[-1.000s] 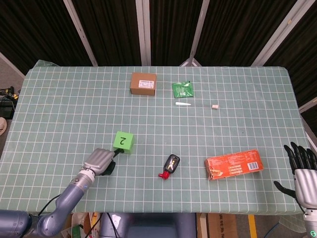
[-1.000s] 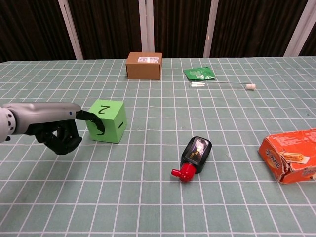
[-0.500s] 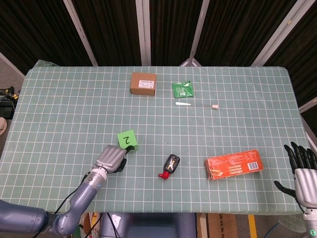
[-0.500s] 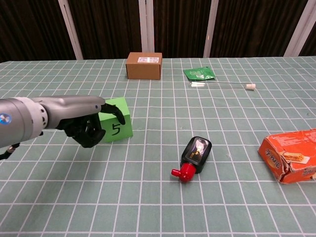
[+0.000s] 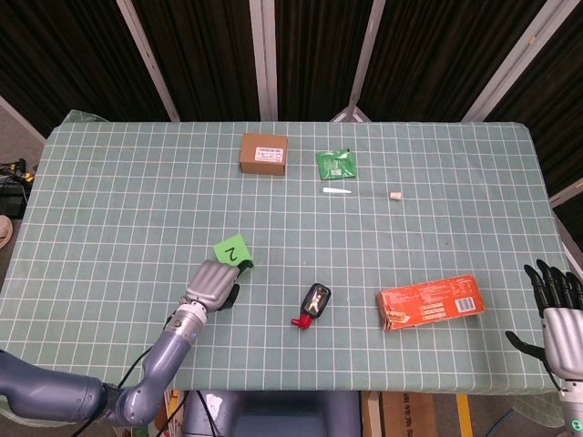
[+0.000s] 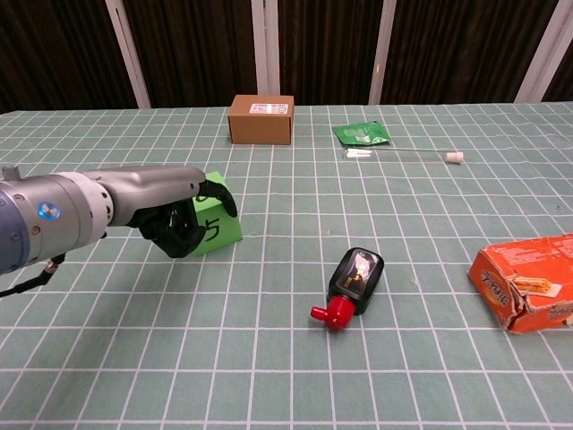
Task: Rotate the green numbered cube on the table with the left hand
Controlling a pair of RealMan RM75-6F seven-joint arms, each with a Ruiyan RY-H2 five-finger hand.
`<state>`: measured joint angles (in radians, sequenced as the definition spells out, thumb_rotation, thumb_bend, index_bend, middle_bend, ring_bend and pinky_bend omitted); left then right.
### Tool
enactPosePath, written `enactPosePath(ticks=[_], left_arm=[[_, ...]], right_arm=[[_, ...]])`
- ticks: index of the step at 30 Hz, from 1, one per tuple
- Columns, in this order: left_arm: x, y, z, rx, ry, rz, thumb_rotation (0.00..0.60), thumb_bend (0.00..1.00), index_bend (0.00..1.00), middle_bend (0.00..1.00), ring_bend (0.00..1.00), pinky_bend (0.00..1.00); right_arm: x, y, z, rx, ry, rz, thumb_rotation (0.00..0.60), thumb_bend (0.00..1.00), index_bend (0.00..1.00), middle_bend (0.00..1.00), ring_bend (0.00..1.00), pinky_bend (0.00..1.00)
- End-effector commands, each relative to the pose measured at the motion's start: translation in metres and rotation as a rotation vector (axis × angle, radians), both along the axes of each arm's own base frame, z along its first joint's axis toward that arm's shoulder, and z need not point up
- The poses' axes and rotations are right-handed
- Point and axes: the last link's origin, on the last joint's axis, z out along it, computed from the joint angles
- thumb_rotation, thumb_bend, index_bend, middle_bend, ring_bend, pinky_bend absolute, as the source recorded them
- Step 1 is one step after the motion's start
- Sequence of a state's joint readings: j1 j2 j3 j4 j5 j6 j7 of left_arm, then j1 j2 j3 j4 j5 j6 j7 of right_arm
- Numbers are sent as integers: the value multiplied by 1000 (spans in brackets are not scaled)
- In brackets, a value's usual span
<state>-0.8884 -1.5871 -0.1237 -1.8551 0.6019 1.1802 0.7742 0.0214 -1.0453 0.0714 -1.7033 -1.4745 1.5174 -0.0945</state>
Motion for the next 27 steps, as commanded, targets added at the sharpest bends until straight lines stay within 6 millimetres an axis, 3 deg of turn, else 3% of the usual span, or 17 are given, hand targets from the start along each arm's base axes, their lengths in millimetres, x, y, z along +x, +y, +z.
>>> enactPosePath(ticks=[1, 15, 27], left_arm=[[0, 5, -1, 17, 4, 3, 600, 797, 214, 814, 577, 499], [20, 26, -5, 134, -16, 40, 600, 793, 220, 814, 577, 499], [15, 42, -3, 195, 52, 136, 600, 777, 217, 814, 577, 499]], right_arm=[[0, 0, 0, -1, 2, -2, 600, 45, 65, 0, 0, 0], [-2, -4, -7, 9, 29, -15, 600, 45, 65, 0, 0, 0], [-3, -5, -8, 23, 35, -26, 600, 45, 65, 0, 0, 0]])
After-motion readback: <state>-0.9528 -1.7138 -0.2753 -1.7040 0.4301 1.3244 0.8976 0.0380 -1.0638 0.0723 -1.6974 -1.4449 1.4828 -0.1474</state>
